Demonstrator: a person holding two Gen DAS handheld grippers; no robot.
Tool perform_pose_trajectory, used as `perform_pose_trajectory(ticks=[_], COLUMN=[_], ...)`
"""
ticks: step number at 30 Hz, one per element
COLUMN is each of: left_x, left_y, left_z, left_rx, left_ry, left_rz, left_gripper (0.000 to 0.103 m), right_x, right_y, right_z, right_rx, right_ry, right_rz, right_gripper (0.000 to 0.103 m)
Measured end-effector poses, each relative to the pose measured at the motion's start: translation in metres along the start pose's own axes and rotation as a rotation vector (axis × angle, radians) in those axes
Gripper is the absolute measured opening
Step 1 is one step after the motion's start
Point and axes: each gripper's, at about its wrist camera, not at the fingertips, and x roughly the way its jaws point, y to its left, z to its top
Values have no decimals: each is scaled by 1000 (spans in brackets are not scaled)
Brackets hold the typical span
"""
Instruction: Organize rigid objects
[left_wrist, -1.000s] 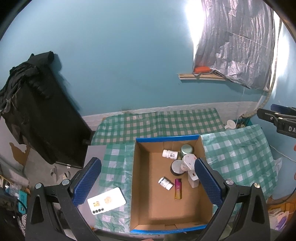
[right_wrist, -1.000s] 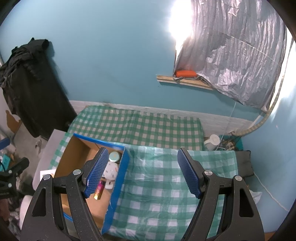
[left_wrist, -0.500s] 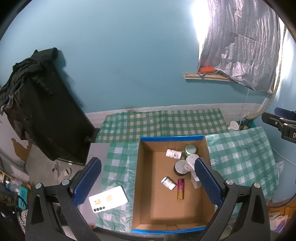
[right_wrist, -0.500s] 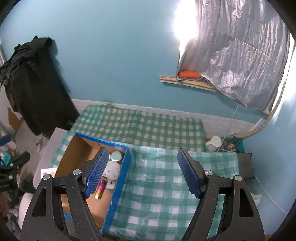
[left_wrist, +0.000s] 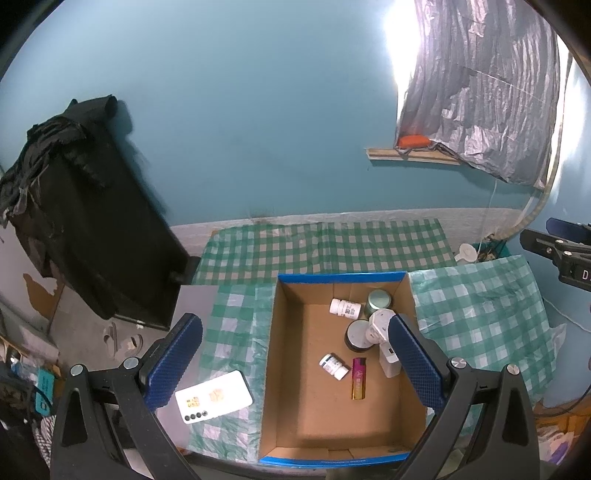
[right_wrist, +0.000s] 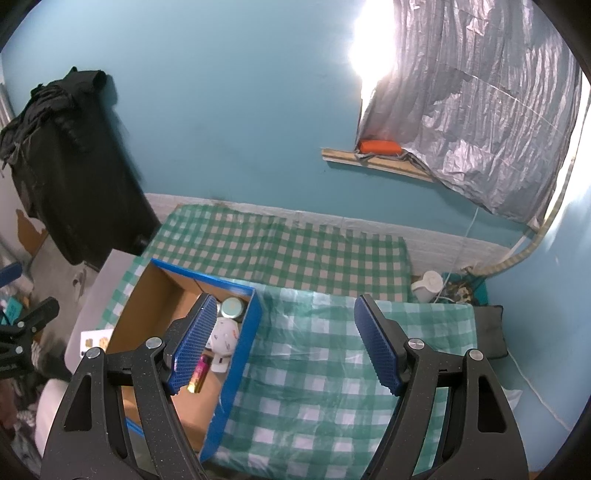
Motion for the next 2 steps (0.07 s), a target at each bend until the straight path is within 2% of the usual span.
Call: perform_pose_trajectory(ticks=[2], left_x=[1], left_y=[0], left_z=[1], left_rx=[-15], left_ry=[11], left_rz=[-2], left_gripper=[102], right_x=[0], right_y=[0], right_z=[0], right_rx=[-1], right_ry=[-1], right_rz=[0], right_gripper=[76])
